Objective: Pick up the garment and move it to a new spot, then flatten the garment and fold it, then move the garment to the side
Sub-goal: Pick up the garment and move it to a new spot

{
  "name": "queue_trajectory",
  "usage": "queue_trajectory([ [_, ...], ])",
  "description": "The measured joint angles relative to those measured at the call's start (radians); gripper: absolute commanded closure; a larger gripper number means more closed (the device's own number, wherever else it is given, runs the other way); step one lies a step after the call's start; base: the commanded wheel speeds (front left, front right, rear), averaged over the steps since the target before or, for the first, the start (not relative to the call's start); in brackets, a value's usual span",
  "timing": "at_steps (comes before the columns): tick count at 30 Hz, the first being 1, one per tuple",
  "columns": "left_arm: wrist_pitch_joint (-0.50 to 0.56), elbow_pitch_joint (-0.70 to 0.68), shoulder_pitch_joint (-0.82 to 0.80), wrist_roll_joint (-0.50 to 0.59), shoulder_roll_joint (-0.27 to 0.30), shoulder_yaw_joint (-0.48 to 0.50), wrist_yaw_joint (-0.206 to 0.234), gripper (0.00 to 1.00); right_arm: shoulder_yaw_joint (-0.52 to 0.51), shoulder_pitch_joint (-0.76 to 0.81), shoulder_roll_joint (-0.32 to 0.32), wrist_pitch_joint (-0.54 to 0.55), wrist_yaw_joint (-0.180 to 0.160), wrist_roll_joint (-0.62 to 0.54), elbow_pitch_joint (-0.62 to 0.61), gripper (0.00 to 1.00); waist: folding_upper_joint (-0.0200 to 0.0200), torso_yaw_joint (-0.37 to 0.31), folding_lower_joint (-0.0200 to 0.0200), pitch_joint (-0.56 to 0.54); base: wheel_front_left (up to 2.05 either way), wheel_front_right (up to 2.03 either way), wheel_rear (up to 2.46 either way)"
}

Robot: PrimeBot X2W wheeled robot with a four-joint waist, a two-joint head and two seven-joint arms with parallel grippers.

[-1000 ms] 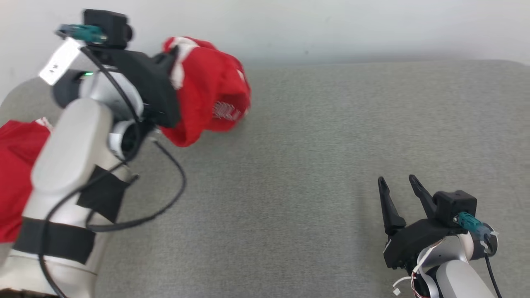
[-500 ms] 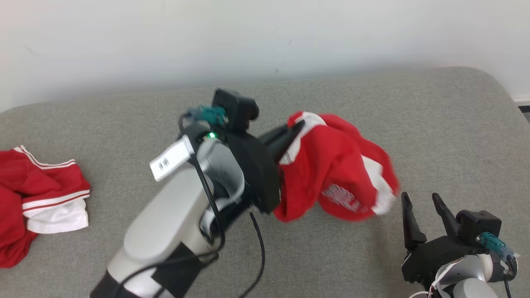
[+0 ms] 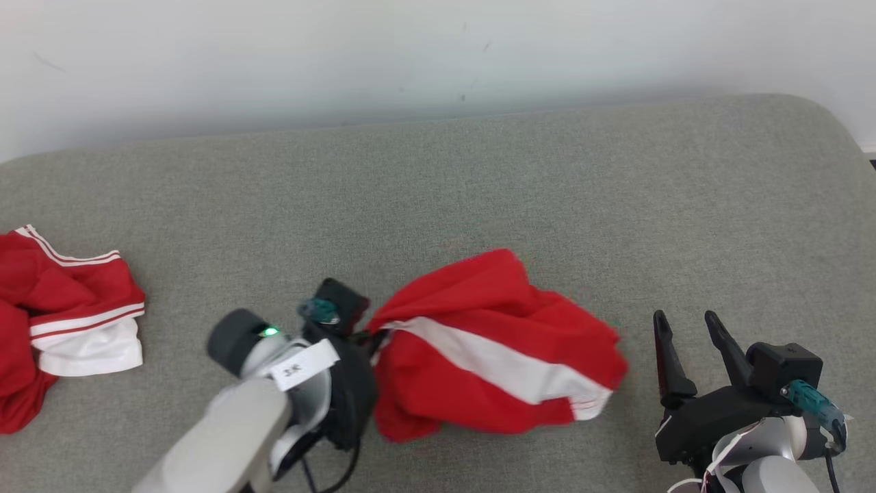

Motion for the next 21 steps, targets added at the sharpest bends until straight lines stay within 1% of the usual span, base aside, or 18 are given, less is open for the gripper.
queue_trajectory([
  [1,-0.004,0.011,-0.001,0.014,0.020,0.000,0.002,1.00,0.000,0.000,0.000,0.000,0.000,0.000,0.000,0.00,0.0000,0.000,0.0000,0.002,0.00,0.00,0.00],
  [3,-0.023,0.020,-0.005,0.018,0.041,0.019,0.015,1.00,0.000,0.000,0.000,0.000,0.000,0.000,-0.002,0.00,0.0000,-0.001,0.0000,0.006,0.00,0.00,0.00],
  [5,-0.037,0.023,-0.023,0.037,0.048,0.027,0.023,1.00,-0.001,0.000,0.000,0.000,0.000,0.000,-0.002,0.00,0.0000,-0.001,0.0000,0.009,0.00,0.00,0.00],
  [9,-0.053,0.029,-0.043,0.053,0.045,0.026,0.030,1.00,0.000,-0.003,0.000,-0.003,0.000,0.000,0.002,0.00,0.0000,-0.001,0.0000,0.010,0.00,0.00,0.00],
  [13,-0.079,0.055,-0.013,0.037,0.002,0.021,0.032,1.00,0.010,-0.006,0.004,-0.004,0.000,0.000,0.011,0.00,0.0000,-0.001,0.0000,0.010,0.00,0.00,0.00],
  [15,-0.088,0.065,0.013,0.027,-0.023,0.019,0.035,0.89,0.012,-0.008,0.004,-0.004,0.000,0.000,0.012,0.00,0.0000,-0.002,0.0000,0.011,0.00,0.00,0.00],
  [16,-0.093,0.075,0.021,0.027,-0.030,0.015,0.035,0.23,0.012,-0.011,0.004,-0.004,0.000,0.000,0.013,0.00,0.0000,-0.002,0.0000,0.012,0.00,0.00,0.00],
  [17,-0.097,0.085,0.025,0.026,-0.034,0.016,0.037,0.00,0.012,-0.017,0.004,-0.004,0.000,0.000,0.014,0.00,0.0000,-0.003,0.0000,0.013,0.00,0.00,0.00],
  [20,-0.121,0.092,0.025,0.023,-0.040,0.027,0.058,0.00,0.011,-0.021,0.004,-0.004,0.000,0.001,0.015,0.00,0.0000,-0.002,0.0000,0.014,0.00,0.00,0.00],
  [21,-0.128,0.095,0.023,0.023,-0.044,0.031,0.058,0.00,0.009,-0.021,0.004,-0.005,0.000,0.001,0.018,0.00,0.0000,-0.001,0.0000,0.013,0.00,0.00,0.00],
])
